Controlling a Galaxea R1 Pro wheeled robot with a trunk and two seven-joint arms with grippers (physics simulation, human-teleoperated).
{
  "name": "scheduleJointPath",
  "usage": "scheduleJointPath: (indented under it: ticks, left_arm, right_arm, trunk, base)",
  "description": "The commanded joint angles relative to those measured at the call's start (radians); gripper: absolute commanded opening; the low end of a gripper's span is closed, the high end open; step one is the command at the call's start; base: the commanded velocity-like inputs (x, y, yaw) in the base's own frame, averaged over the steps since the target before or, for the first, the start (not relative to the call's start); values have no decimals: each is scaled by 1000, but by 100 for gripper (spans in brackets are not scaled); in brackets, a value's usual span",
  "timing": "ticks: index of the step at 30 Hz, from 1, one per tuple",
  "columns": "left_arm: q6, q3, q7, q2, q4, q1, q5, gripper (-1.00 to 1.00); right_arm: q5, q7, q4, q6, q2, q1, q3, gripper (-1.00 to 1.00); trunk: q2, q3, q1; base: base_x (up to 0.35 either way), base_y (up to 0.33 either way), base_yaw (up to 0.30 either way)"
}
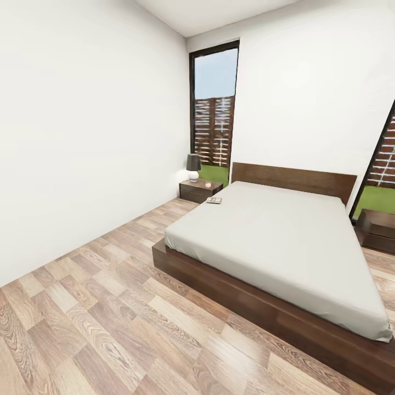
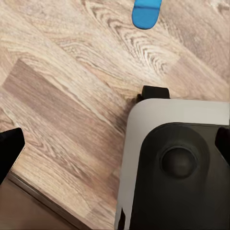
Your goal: In the bedroom, move the book from the bed onto either nightstand, and place the two sandals side by side next to the bed.
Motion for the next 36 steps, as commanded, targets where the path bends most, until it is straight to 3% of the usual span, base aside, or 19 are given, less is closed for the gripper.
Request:
scheduleJointPath:
  ticks: [1,5,6,11,18,22,25,26,29,36]
  left_arm:
    - [8,15,0,0,-16,1,0,100]
    - [10,65,2,2,-58,0,1,100]
    - [10,65,2,2,-58,0,1,100]
    - [11,149,2,2,-91,-5,2,100]
    - [11,259,3,-5,-104,-47,2,100]
    - [11,283,4,-8,-106,-84,2,100]
    - [13,292,9,-8,-107,-119,3,100]
    - [13,292,9,-8,-107,-119,3,100]
    - [25,296,25,-8,-103,-167,2,100]
    - [168,300,86,-9,-85,-299,1,100]
  right_arm:
    - [-25,0,-12,-2,-9,0,-11,100]
    - [-103,-2,-65,-1,-30,0,-32,100]
    - [-103,-2,-65,-1,-30,0,-32,100]
    - [-187,-3,-126,-2,-39,0,-43,100]
    - [-251,-7,-231,-1,-37,-3,-47,100]
    - [-307,-11,-287,3,-31,-20,-48,100]
    - [-380,-12,-313,8,-24,-45,-49,100]
    - [-380,-12,-313,8,-24,-45,-49,100]
    - [-470,-14,-327,12,-19,-80,-49,100]
    - [-639,-17,-338,37,-15,-161,-49,100]
  trunk:
    - [0,-1,0]
    - [0,-1,0]
    - [0,-1,0]
    - [0,-1,0]
    - [0,-1,0]
    - [0,-1,0]
    - [0,-1,0]
    - [0,-1,0]
    - [0,-1,0]
    - [0,-1,0]
  base:
    - [0,0,0]
    - [0,0,0]
    - [0,0,0]
    - [0,0,0]
    - [0,0,0]
    - [0,0,0]
    - [0,0,0]
    - [0,0,0]
    - [0,0,0]
    - [0,0,0]
